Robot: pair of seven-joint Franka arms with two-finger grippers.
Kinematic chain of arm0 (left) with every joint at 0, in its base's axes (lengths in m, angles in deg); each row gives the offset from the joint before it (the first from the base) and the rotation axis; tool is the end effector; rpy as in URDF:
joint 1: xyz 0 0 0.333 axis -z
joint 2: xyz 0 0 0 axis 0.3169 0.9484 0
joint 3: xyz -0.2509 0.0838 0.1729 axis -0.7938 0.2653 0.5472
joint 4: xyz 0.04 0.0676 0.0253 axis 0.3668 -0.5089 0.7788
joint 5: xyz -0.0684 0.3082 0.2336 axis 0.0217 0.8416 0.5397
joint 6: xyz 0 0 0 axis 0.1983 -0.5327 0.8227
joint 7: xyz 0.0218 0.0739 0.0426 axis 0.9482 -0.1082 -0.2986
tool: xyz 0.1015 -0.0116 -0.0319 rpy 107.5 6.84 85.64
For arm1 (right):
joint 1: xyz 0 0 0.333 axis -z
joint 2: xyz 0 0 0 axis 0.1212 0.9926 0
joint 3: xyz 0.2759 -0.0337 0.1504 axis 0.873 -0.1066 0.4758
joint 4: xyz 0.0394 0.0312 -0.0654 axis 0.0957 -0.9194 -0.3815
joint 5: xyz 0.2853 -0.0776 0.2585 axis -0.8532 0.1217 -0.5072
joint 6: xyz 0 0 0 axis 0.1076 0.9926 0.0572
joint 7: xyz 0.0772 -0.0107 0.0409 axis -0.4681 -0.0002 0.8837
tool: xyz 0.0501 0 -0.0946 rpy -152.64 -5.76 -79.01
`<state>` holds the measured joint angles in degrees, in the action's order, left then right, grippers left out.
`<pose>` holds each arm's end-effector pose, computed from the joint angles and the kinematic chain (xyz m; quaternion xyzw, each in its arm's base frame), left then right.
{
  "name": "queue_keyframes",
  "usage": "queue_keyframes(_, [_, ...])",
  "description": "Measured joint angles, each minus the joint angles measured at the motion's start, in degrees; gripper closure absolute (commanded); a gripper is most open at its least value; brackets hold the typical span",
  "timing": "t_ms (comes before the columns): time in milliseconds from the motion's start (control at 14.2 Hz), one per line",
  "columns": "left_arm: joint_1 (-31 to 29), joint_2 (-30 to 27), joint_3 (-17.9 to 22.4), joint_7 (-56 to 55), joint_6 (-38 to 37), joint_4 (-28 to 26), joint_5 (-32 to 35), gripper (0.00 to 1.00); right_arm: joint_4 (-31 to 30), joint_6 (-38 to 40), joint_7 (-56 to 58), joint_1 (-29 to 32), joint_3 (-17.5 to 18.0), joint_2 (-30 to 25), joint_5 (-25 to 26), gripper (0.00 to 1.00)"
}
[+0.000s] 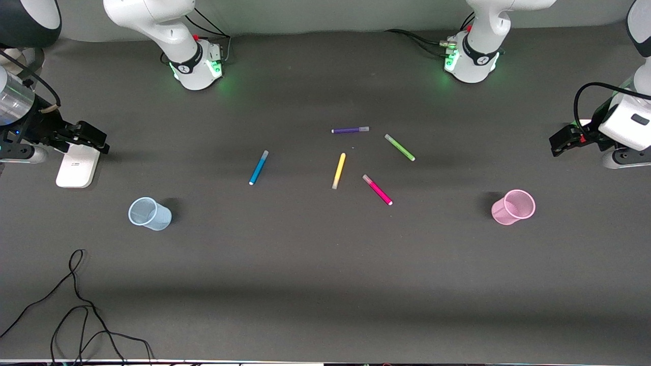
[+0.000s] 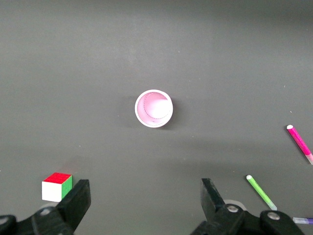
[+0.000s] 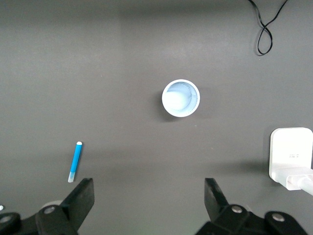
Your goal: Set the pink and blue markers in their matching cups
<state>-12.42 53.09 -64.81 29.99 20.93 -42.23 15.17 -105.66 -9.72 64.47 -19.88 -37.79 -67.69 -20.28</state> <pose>0.5400 -0.0130 0.5712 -0.9983 -0.0397 0.0040 0.0423 0.5278 -0.0009 0.5804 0.9990 -0.0433 -0.0036 0.0081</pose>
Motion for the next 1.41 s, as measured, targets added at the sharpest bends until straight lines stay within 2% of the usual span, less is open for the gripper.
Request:
queue_keyframes(352, [0.00, 0.28, 0.01, 0.00, -0.08, 0.00, -0.17, 0.00, 0.15, 1.39, -4.14, -2.77, 0.17, 0.29, -0.18, 0.00])
queue_keyframes(634, [0.00, 1.06, -0.02, 0.00, -0.09, 0.00, -0.19, 0.00, -0.41, 3.95, -16.59, -12.63, 0.57, 1.90, -2.97, 0.00])
queue_keyframes(845, [0.05, 2.66, -0.06, -0.11, -0.04, 0.10, -0.52, 0.00, -1.56, 1.34, -24.61, -18.49, 0.71, 10.28, -11.05, 0.00])
queue_keyframes(986, [0.19, 5.02, -0.51, -1.90, 0.26, 0.42, -2.93, 0.00, -1.84, -1.76, -26.39, -21.21, 0.72, 18.28, -13.45, 0.00])
queue_keyframes(1127, [0.35, 8.82, -2.83, -6.15, 2.61, 0.91, -4.21, 0.00, -2.52, -4.92, -27.02, -22.31, 0.72, 24.60, -15.84, 0.00])
queue_keyframes(1408, [2.61, 17.59, -7.75, -18.49, 11.26, 1.56, -4.31, 0.00, -10.40, -16.49, -27.00, -22.06, 0.24, 28.69, -18.84, 0.00])
